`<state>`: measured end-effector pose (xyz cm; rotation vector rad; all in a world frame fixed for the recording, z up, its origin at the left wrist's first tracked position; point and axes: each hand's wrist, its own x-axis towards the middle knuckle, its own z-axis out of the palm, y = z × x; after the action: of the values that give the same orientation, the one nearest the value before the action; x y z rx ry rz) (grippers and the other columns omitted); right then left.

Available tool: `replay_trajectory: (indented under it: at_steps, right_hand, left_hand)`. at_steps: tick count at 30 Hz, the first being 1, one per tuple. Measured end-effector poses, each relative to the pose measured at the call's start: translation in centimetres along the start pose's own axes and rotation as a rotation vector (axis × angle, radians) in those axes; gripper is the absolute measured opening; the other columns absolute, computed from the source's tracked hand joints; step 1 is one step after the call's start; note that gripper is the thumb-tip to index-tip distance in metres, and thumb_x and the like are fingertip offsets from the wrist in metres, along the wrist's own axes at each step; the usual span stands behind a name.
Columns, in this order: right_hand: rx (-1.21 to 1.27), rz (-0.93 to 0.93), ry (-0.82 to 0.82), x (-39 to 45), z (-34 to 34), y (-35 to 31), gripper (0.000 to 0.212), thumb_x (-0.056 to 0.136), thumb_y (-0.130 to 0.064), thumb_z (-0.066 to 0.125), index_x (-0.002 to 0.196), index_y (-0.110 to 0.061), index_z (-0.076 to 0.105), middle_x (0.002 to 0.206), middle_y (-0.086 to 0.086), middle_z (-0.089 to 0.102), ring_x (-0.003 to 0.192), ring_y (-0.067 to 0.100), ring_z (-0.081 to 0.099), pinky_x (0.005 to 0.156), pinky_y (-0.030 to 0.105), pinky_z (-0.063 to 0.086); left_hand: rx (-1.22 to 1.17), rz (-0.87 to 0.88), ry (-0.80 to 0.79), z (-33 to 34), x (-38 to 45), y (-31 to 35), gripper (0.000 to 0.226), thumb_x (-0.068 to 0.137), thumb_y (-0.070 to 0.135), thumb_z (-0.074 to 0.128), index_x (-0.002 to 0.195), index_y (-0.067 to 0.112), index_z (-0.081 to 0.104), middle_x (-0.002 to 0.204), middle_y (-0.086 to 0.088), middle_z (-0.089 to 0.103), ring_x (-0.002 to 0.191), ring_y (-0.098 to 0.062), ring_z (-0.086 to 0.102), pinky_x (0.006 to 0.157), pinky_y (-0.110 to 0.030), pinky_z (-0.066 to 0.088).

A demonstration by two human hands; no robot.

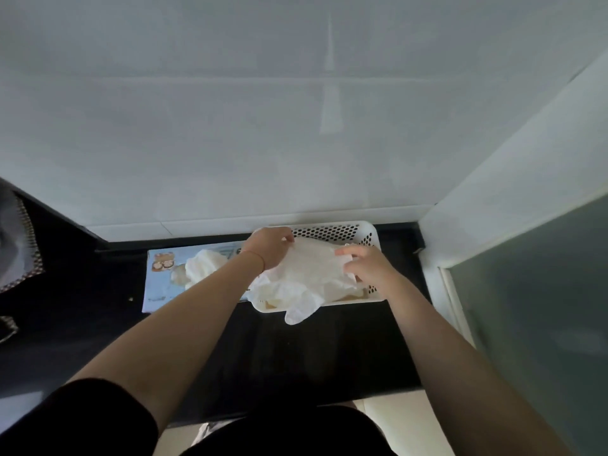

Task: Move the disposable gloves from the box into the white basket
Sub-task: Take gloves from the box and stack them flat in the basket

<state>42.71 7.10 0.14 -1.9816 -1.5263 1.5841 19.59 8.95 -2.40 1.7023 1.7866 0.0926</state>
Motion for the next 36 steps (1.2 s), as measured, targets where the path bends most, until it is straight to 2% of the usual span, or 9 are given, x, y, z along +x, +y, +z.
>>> replay_trajectory:
  at_steps: [6, 9, 14, 19, 22, 25, 28, 30, 36]
  right_hand:
    - [-0.293, -0.087, 0.003, 2.5, -1.6, 1.2, 0.065, 0.086, 0.005, 0.048, 0.142, -0.029, 0.05, 0.141, 0.0, 0.049, 0.095, 0.012, 0.055, 0.072, 0.024, 0.051]
    - [-0.404, -0.121, -0.019, 3.5, -1.6, 1.9, 0.063, 0.089, 0.004, 0.047, 0.144, -0.028, 0.047, 0.141, 0.001, 0.05, 0.098, 0.015, 0.057, 0.063, 0.019, 0.044]
    - [-0.467, -0.142, 0.002, 3.9, -1.4, 2.5, 0.058, 0.094, 0.003, 0.046, 0.146, -0.023, 0.044, 0.143, 0.002, 0.048, 0.12, 0.022, 0.053, 0.081, 0.024, 0.041]
    - [-0.535, -0.153, 0.027, 3.8, -0.9, 2.8, 0.06, 0.093, 0.006, 0.046, 0.147, -0.017, 0.041, 0.15, 0.004, 0.04, 0.132, 0.023, 0.046, 0.103, 0.031, 0.041]
    - [-0.654, -0.182, 0.036, 3.4, -0.4, 2.5, 0.05, 0.091, 0.006, 0.047, 0.139, -0.011, 0.049, 0.146, 0.007, 0.039, 0.12, 0.028, 0.053, 0.096, 0.036, 0.047]
    - [-0.783, -0.239, 0.133, 2.6, 0.4, 1.5, 0.038, 0.091, 0.002, 0.049, 0.125, -0.011, 0.059, 0.138, 0.009, 0.039, 0.106, 0.028, 0.056, 0.086, 0.038, 0.051]
    - [-0.899, -0.373, 0.306, 1.9, 1.9, -0.6, 0.022, 0.089, -0.002, 0.049, 0.102, -0.008, 0.066, 0.125, 0.012, 0.046, 0.101, 0.028, 0.053, 0.08, 0.038, 0.048]
    - [-0.855, -0.447, 0.348, 1.5, 3.9, -2.4, 0.017, 0.09, -0.004, 0.049, 0.095, -0.005, 0.066, 0.112, 0.011, 0.051, 0.089, 0.026, 0.055, 0.073, 0.037, 0.049]
    - [-0.756, -0.598, 0.22, -0.1, 11.6, -7.1, 0.019, 0.096, -0.013, 0.047, 0.098, -0.01, 0.065, 0.101, 0.002, 0.053, 0.079, 0.019, 0.055, 0.061, 0.03, 0.041]
  left_hand:
    - [0.351, 0.055, 0.183, 2.2, 1.2, 1.4, 0.036, 0.092, 0.012, 0.042, 0.121, 0.028, 0.057, 0.114, -0.001, 0.066, 0.096, -0.028, 0.064, 0.078, -0.035, 0.05]
    - [0.415, 0.244, 0.351, 3.9, -0.3, 2.9, 0.027, 0.09, 0.016, 0.051, 0.115, 0.017, 0.061, 0.112, -0.006, 0.061, 0.102, -0.029, 0.059, 0.074, -0.037, 0.046]
    - [0.448, 0.31, 0.006, 7.1, -1.8, 3.6, 0.069, 0.091, 0.059, 0.051, 0.148, 0.024, 0.033, 0.158, -0.006, 0.025, 0.147, -0.028, 0.017, 0.119, -0.045, 0.018]
    - [0.511, 0.176, -0.071, 7.3, -1.8, 1.1, 0.1, 0.076, 0.076, 0.056, 0.154, 0.033, 0.011, 0.164, -0.002, -0.001, 0.151, -0.028, -0.005, 0.12, -0.054, 0.002]
    - [0.457, 0.188, -0.051, 6.7, -2.0, 0.5, 0.1, 0.074, 0.079, 0.054, 0.154, 0.035, 0.014, 0.163, -0.001, 0.002, 0.151, -0.027, -0.001, 0.12, -0.054, 0.004]
    - [0.33, 0.215, 0.099, 5.5, -2.7, 0.5, 0.071, 0.086, 0.066, 0.05, 0.145, 0.029, 0.038, 0.156, -0.004, 0.029, 0.145, -0.027, 0.023, 0.118, -0.048, 0.016]
    - [0.241, 0.206, 0.392, 3.3, -3.8, -0.1, 0.026, 0.089, 0.032, 0.059, 0.109, 0.018, 0.068, 0.116, -0.006, 0.06, 0.111, -0.03, 0.055, 0.097, -0.042, 0.037]
    - [0.239, 0.091, 0.53, 1.4, -4.7, -1.7, 0.014, 0.084, 0.018, 0.058, 0.091, 0.014, 0.07, 0.094, -0.006, 0.06, 0.091, -0.03, 0.057, 0.083, -0.04, 0.04]
    - [0.216, -0.306, 0.435, -3.5, -7.9, -8.8, 0.044, 0.086, 0.04, 0.061, 0.124, 0.02, 0.054, 0.12, -0.005, 0.054, 0.113, -0.027, 0.048, 0.097, -0.039, 0.035]
